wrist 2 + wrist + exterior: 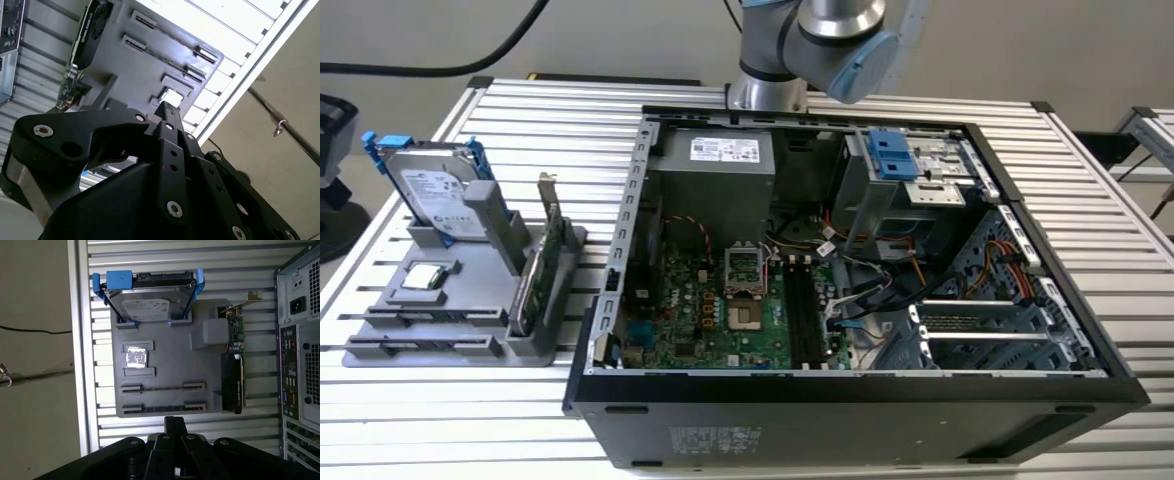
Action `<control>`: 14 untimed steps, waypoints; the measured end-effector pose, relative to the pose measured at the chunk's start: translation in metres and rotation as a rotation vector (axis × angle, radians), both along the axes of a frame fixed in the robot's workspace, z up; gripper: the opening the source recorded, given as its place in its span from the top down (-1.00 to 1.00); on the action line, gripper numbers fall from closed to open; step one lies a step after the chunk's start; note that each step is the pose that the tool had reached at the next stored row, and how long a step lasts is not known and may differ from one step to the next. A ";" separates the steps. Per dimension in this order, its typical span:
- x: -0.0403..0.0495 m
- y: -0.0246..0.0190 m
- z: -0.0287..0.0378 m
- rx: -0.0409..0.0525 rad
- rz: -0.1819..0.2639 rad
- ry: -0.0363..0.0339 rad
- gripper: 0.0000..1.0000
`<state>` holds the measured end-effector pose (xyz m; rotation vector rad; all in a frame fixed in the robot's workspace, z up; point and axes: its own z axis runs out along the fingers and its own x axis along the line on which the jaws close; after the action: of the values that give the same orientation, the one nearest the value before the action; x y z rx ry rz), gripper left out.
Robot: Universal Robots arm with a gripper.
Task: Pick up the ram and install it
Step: 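Pick up the ram and move it above insertion slot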
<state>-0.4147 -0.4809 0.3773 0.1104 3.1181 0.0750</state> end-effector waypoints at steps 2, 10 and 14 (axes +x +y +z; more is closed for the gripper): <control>0.0000 -0.0001 -0.0004 0.0000 0.000 0.0000 1.00; -0.0001 -0.0027 -0.0017 0.0000 0.000 0.0000 1.00; -0.0001 -0.0043 -0.0017 0.0000 0.000 0.0000 1.00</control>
<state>-0.4148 -0.4853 0.3756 0.1104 3.1181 0.0750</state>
